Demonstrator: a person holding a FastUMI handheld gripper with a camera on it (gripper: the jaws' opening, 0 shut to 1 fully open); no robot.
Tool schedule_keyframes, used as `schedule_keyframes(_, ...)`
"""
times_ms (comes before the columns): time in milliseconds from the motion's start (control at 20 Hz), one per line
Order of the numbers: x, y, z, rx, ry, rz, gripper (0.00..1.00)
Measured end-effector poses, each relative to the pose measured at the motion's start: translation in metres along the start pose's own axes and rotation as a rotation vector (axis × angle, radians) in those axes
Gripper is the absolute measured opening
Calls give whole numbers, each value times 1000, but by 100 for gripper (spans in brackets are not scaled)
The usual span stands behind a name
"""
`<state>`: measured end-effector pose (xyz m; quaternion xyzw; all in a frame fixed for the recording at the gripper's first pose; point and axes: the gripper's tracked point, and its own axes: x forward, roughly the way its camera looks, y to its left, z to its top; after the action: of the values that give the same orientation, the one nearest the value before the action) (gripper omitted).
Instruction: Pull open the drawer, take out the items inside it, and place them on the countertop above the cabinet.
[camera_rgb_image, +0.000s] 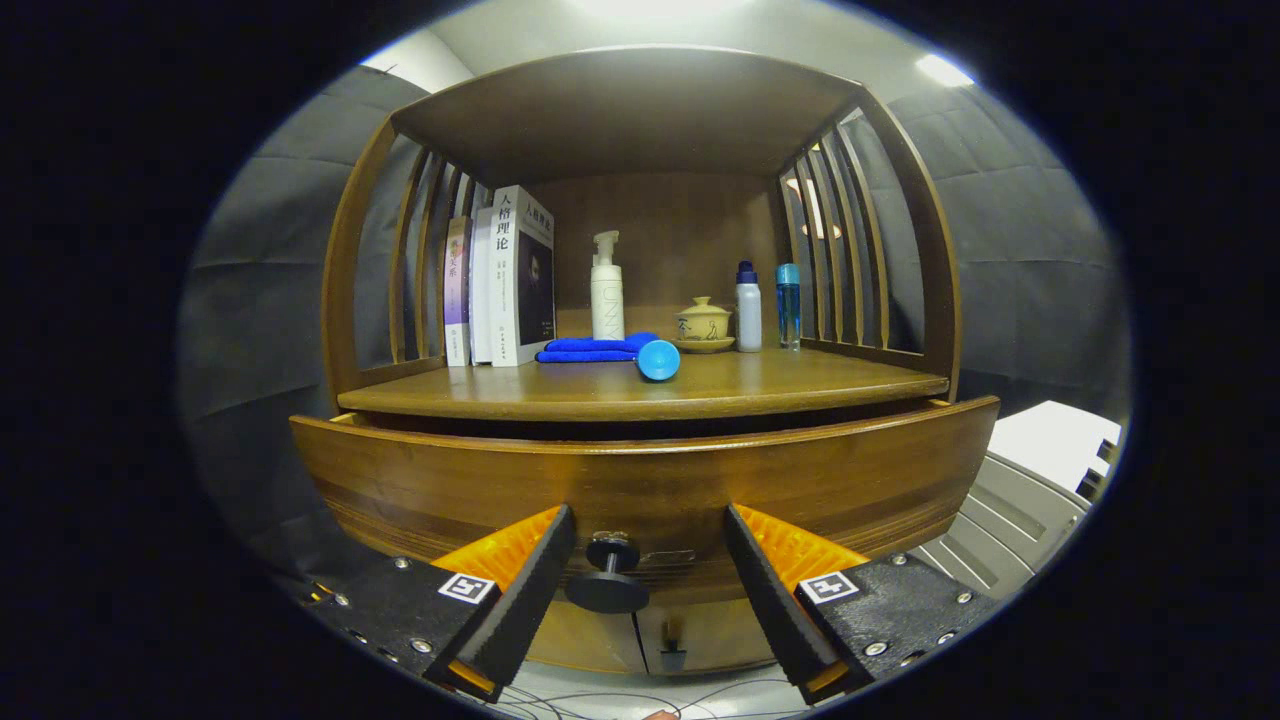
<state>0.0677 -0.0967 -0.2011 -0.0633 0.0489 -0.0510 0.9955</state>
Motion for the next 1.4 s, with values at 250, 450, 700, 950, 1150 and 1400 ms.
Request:
schedule_keyframes(250, 23, 0, 2, -22, -12, -4, 95)
schedule_keyframes(450, 35, 1, 2, -35, -18, -22, 95)
schedule_keyframes(700, 35, 2, 2, -39, -15, -22, 94)
schedule_keyframes(950, 10, 11, -2, -252, 36, 123, 95)
schedule_keyframes(1150, -19, 7, 42, -251, -45, 148, 95)
schedule_keyframes(1400, -45, -12, 133, -210, -146, 138, 95)
